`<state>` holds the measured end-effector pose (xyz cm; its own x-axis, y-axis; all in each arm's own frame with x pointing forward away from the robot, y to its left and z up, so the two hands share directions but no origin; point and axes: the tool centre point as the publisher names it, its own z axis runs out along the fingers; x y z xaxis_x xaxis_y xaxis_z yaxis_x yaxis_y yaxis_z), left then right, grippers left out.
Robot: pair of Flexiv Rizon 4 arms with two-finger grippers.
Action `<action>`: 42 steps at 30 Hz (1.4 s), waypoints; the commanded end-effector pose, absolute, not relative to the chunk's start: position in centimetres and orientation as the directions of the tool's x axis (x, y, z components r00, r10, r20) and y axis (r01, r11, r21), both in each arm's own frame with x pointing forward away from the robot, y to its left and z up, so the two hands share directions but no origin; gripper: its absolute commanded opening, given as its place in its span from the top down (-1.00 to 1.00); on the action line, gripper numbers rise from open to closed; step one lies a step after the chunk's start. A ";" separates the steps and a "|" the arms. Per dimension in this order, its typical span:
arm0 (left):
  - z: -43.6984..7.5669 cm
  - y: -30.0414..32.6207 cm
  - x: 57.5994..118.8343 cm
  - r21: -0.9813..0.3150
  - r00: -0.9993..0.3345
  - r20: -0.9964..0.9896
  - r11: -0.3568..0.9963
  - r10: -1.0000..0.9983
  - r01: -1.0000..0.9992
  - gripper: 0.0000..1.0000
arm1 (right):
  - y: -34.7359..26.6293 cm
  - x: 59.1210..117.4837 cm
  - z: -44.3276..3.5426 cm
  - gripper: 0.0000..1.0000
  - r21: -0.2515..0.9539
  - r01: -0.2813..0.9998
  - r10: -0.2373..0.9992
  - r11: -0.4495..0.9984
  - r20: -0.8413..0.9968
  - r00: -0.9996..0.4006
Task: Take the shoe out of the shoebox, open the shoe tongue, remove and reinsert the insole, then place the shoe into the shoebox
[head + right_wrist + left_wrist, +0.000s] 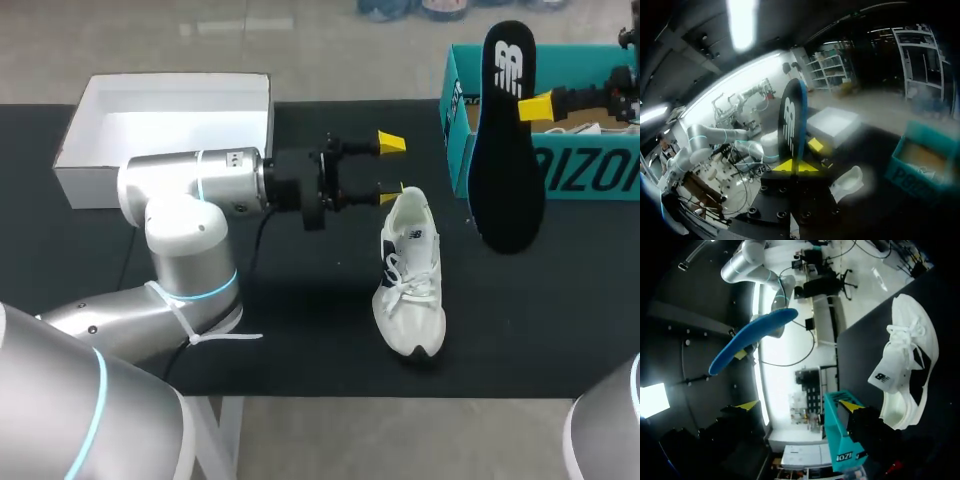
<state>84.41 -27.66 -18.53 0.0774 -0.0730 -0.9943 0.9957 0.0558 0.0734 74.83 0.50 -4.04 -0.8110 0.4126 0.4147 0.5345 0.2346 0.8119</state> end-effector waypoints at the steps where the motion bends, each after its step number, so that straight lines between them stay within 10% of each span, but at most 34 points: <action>1: -18.6 -27.8 84.4 0.075 0.079 -0.994 0.059 -0.074 0.995 -1.00 | -1.6 78.2 -6.6 1.00 0.769 0.589 0.409 0.246 0.469 -0.783; 42: -20.4 -29.4 80.0 0.337 0.338 -0.941 0.046 0.004 0.940 -1.00 | 4.9 84.6 -14.8 1.00 0.528 0.787 0.401 0.319 0.677 -0.617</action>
<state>80.23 -28.70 -20.31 0.3315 0.0000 -0.9435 0.9429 0.0357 0.3313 84.23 4.57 -14.72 -0.6188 0.4009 0.6756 0.7856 0.3150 0.5326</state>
